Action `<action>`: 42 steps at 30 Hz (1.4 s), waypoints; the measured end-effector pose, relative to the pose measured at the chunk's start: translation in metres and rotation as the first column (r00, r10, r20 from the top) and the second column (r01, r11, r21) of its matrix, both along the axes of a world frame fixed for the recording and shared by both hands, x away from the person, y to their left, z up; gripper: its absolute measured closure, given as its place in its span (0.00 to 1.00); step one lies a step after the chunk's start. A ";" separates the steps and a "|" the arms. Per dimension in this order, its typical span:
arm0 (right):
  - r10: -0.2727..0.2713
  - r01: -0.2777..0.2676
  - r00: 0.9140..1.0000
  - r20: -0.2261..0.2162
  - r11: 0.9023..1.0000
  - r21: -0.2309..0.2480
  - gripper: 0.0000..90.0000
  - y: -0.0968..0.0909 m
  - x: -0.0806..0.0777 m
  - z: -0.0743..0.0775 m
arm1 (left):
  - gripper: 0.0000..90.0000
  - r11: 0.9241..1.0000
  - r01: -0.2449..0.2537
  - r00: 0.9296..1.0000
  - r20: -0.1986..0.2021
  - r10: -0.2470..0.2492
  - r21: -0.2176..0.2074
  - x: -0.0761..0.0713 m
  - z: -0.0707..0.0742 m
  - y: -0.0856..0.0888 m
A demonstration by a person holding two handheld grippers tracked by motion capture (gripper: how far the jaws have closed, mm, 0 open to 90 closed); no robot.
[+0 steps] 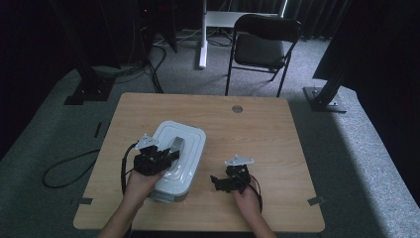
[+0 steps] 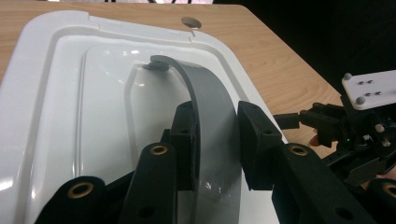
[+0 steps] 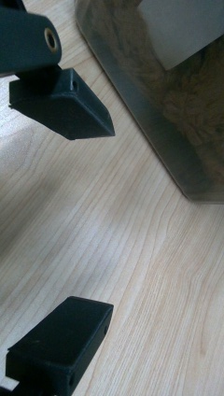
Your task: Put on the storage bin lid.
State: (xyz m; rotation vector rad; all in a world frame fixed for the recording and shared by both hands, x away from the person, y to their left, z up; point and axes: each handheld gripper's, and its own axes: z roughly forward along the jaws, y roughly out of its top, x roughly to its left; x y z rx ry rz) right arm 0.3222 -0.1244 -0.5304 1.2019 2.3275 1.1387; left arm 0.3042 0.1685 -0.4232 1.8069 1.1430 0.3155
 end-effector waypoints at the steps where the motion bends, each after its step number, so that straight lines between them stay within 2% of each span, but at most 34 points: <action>1: 0.000 0.000 1.000 0.001 1.000 -0.001 0.14 0.000 0.000 0.000 | 0.78 1.000 -0.004 1.000 -0.001 0.004 -0.005 0.000 -0.001 0.001; 2: -0.001 0.001 1.000 0.000 1.000 -0.002 0.14 0.000 0.000 0.000 | 0.78 1.000 -0.006 1.000 -0.005 0.006 -0.017 0.001 -0.002 0.002; 9: -0.001 0.001 1.000 -0.008 1.000 0.001 0.14 0.000 0.000 -0.001 | 0.78 1.000 -0.019 1.000 0.005 0.019 -0.013 0.001 -0.006 0.001; 12: 0.003 -0.003 1.000 -0.008 1.000 0.001 0.14 0.001 0.000 -0.001 | 0.78 1.000 -0.019 1.000 0.000 0.019 -0.024 0.001 -0.006 0.002; 18: 0.001 -0.001 1.000 -0.008 1.000 0.001 0.14 0.000 0.000 -0.001 | 0.77 1.000 -0.010 1.000 0.005 0.010 -0.005 0.002 -0.005 0.001; 20: -0.002 0.002 1.000 -0.008 1.000 0.001 0.14 -0.001 0.001 -0.001 | 0.70 1.000 -0.006 1.000 -0.002 0.006 0.000 0.003 -0.005 0.001; 24: -0.008 0.008 1.000 -0.006 1.000 0.003 0.14 -0.003 0.001 0.000 | 0.57 1.000 -0.018 1.000 0.011 0.018 0.008 0.001 -0.003 0.001; 27: -0.013 0.013 1.000 -0.008 1.000 0.009 0.14 -0.005 0.001 0.000 | 0.51 1.000 -0.014 1.000 0.015 0.014 0.000 0.001 0.001 0.002; 32: -0.016 0.016 1.000 -0.002 1.000 0.012 0.14 -0.006 0.001 0.002 | 0.47 1.000 -0.022 0.999 0.040 0.022 0.005 -0.003 0.009 0.004; 36: -0.017 0.017 1.000 0.001 1.000 0.011 0.14 -0.007 0.001 0.002 | 0.43 0.999 -0.040 0.998 0.057 0.039 0.011 -0.004 0.014 0.011; 41: -0.022 0.022 1.000 0.000 1.000 0.013 0.14 -0.008 0.001 0.003 | 0.30 0.999 -0.053 0.997 0.060 0.053 0.006 -0.003 0.014 0.020; 42: -0.026 0.026 1.000 0.002 1.000 0.016 0.14 -0.010 0.002 0.003 | 0.27 0.998 -0.067 0.995 0.074 0.066 0.016 -0.002 0.014 0.029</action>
